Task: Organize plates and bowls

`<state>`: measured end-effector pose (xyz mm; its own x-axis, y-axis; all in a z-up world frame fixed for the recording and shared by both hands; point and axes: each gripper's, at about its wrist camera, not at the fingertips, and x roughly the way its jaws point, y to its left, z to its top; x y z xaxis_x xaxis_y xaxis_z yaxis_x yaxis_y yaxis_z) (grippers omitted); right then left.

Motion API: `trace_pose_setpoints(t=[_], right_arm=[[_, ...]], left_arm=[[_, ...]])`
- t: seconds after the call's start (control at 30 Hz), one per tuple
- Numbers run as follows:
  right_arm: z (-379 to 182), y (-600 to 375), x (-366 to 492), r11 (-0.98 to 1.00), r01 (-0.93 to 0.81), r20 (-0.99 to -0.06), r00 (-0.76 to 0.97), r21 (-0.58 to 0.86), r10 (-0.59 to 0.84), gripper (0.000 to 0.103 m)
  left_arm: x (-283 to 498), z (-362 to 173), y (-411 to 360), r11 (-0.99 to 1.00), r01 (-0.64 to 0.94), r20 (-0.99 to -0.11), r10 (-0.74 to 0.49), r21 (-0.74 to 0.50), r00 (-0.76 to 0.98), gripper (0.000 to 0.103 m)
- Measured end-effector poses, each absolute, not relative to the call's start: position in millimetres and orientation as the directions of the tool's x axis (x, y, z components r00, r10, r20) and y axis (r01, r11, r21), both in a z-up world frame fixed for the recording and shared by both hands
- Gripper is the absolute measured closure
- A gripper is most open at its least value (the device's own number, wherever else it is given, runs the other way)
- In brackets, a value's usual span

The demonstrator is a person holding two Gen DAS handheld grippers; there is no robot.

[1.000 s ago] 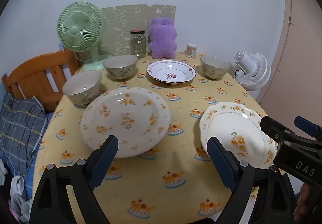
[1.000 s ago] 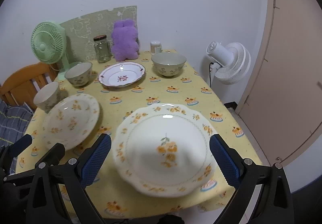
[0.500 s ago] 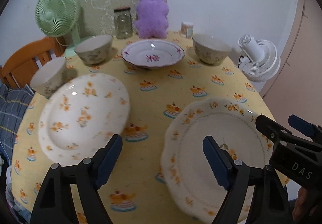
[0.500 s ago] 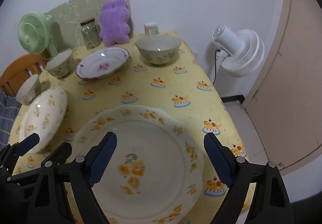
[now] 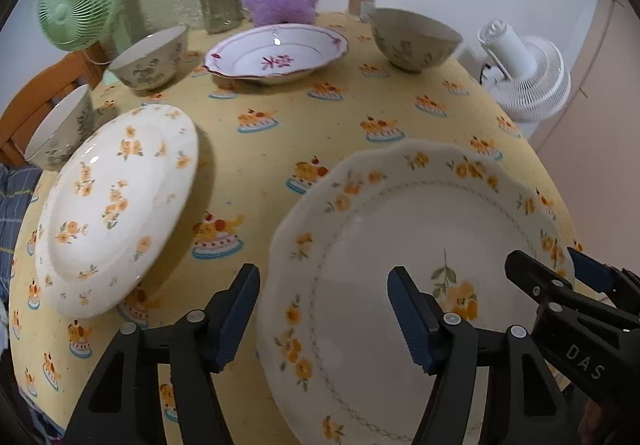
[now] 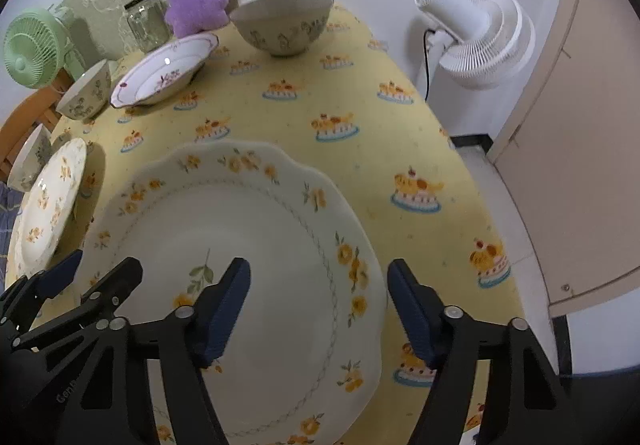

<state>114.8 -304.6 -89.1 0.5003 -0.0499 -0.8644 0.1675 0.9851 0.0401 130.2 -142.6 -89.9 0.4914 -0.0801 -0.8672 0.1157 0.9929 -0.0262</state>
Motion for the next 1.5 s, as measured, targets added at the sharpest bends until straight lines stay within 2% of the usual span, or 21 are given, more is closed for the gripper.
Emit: trace_pose_setpoints(t=[0.13, 0.4, 1.1, 1.4, 1.5], right_arm=[[-96, -308, 116, 0.982, 0.186, -0.879, 0.474, 0.038, -0.056, 0.043], [-93, -308, 125, 0.982, 0.191, -0.890, 0.450, 0.015, -0.074, 0.047], [-90, -299, 205, 0.999, -0.015, -0.894, 0.447, 0.037, 0.040, 0.047], [-94, -295, 211, 0.999, -0.042, -0.888, 0.458, 0.029, 0.045, 0.044], [-94, -294, 207, 0.998, -0.059, -0.884, 0.465, 0.017, 0.042, 0.044]], left_arm=[[132, -93, -146, 0.993, 0.120, -0.872, -0.058, 0.001, 0.486, 0.037], [135, -95, -150, 0.992, 0.117, -0.885, -0.022, 0.036, 0.466, 0.038], [169, -95, -136, 0.995, -0.091, -0.906, 0.072, 0.037, 0.417, 0.040], [171, -94, -136, 0.991, -0.130, -0.901, 0.090, 0.037, 0.424, 0.040], [169, -93, -135, 0.990, -0.136, -0.902, 0.086, 0.031, 0.423, 0.031]])
